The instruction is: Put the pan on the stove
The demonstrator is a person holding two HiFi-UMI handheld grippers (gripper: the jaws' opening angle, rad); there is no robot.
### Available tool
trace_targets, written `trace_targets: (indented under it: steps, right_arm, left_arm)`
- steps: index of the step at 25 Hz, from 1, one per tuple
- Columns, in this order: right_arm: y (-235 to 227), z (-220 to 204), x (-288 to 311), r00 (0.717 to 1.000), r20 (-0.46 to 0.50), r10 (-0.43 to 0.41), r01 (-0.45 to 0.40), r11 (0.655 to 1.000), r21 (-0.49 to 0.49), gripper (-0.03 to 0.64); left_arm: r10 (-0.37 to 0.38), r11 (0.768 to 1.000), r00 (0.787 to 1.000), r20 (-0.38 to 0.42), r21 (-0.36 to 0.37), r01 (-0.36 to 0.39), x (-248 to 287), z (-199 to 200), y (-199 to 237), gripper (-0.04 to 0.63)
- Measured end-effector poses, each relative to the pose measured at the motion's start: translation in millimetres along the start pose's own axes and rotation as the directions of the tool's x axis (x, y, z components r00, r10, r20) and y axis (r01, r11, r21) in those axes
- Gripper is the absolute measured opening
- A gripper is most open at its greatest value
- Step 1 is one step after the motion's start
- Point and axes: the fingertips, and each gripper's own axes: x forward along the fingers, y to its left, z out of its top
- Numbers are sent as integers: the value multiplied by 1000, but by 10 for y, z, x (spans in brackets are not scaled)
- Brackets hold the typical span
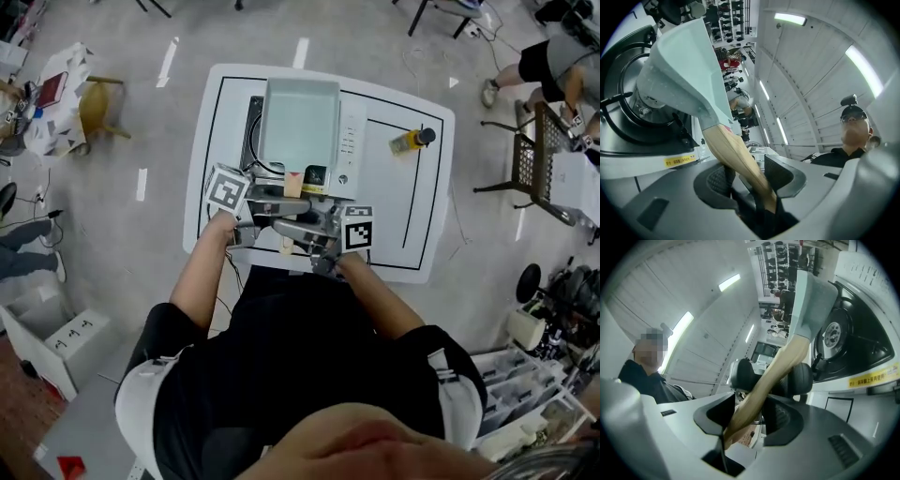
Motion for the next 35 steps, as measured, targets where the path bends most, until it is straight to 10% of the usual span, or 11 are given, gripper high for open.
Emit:
trace_targets:
  steps: [35]
  right_arm:
    - [-603, -338, -187, 997, 4, -82, 82, 997, 3, 215]
  left_arm:
    - [27, 999, 996, 80, -21, -25, -704, -406, 507, 250]
